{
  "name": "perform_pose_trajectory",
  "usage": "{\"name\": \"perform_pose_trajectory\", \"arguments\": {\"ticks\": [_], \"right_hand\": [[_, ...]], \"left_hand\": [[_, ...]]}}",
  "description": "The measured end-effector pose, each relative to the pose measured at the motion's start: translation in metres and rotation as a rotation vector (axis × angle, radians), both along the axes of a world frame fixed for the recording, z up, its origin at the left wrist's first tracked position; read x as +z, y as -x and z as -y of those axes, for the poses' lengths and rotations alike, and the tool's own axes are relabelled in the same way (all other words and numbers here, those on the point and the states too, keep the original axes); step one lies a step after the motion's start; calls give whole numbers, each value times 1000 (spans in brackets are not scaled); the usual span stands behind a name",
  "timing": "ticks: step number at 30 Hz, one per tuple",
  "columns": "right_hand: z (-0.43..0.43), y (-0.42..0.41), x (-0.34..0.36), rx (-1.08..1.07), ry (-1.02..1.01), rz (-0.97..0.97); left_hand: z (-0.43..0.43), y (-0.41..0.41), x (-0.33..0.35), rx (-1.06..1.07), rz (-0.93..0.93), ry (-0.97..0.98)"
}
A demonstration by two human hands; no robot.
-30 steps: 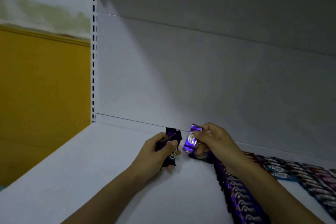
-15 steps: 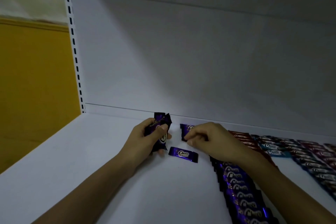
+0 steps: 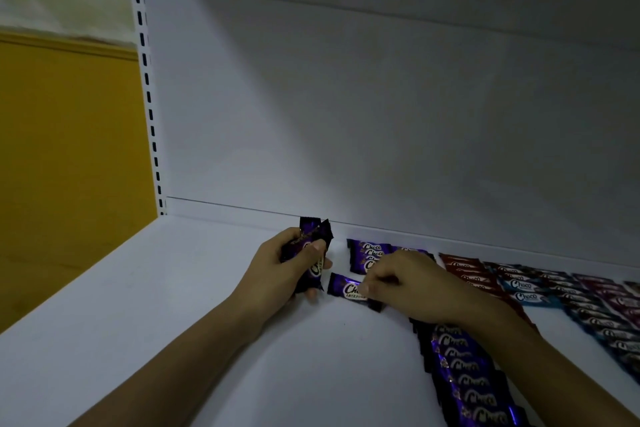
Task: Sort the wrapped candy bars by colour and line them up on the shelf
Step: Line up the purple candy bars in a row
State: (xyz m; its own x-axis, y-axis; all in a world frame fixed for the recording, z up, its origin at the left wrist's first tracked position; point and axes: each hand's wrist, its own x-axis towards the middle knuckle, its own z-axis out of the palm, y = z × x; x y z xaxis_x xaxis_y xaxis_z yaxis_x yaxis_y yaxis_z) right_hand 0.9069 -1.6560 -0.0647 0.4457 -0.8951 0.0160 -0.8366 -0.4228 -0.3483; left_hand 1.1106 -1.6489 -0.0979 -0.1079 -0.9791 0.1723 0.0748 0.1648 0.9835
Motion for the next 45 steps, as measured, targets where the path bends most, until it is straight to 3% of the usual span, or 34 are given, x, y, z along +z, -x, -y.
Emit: {"name": "perform_pose_trajectory", "arguments": {"ticks": [12, 18, 45], "right_hand": [[4, 2, -6, -77, 69, 3], [11, 12, -11, -212, 310, -155], [14, 13, -13, -212, 388, -224]], "left_hand": [[0, -1, -1, 11, 64, -6], [0, 0, -1, 25, 64, -12], [-4, 1, 1, -9, 13, 15]]}}
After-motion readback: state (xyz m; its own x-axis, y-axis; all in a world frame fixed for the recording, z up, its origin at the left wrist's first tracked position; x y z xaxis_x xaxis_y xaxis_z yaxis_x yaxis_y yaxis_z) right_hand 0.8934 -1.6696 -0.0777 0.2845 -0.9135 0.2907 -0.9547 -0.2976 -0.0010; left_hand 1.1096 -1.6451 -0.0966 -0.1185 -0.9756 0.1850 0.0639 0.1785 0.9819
